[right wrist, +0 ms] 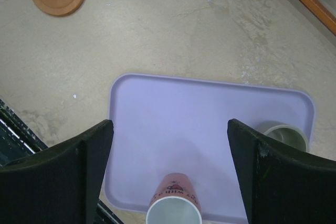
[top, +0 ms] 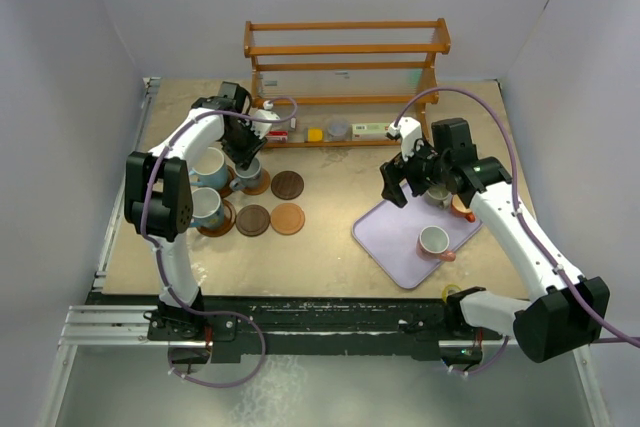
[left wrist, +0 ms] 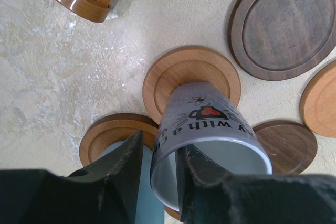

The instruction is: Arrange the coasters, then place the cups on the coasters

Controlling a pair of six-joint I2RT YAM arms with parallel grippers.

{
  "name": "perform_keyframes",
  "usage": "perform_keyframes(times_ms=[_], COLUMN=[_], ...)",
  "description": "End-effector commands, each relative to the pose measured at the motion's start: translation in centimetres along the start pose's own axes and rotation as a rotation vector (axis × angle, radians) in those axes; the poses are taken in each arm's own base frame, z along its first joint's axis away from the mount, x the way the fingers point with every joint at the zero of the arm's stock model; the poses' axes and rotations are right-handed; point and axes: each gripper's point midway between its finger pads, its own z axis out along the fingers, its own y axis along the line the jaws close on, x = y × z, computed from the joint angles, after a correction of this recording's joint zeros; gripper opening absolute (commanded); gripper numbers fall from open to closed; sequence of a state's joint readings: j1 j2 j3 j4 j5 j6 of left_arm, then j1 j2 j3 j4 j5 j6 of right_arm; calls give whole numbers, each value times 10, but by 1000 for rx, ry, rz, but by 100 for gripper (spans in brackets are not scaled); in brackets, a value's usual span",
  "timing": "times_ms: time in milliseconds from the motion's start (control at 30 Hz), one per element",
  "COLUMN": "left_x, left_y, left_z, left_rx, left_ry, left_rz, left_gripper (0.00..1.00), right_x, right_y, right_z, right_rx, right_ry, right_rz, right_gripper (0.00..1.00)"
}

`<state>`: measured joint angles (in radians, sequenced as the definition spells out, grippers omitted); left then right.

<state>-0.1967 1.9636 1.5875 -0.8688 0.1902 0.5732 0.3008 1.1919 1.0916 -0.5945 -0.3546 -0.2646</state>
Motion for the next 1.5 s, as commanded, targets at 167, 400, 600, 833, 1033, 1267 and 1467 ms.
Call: perform_keyframes(times_ms=[167, 400, 600, 833, 1033, 1267, 1467], left_x=[-24, -37, -47, -50, -48, -40, -36], left_y=[10, 9, 3, -13, -28, -37, -38], left_z=[-37, -68, -99, -132, -156, -161, -162], left_rx=[-60, -97, -137, -161, -175, -174, -182], left_ry=[-95, -167, -266, -381, -467, -487, -486], left_rz=[27, 21, 11, -15, -35, -51, -51], left_gripper=[37, 43, 52, 63, 66, 66, 66], right_x=[-7, 16, 41, 74, 102, 126, 144], right_y=[-3, -12, -22, -23, -26, -33, -38], right_z=[-7, -11, -24, -44, -53, -50, -37], right_rx=[6, 44, 58, -17, -83, -106, -103], right_ry=[3, 110, 212, 354, 465, 536, 555], right_rz=[-39, -83, -155, -295, -381, -382, -296], right_gripper=[91, 91, 87, 84, 80, 70, 61])
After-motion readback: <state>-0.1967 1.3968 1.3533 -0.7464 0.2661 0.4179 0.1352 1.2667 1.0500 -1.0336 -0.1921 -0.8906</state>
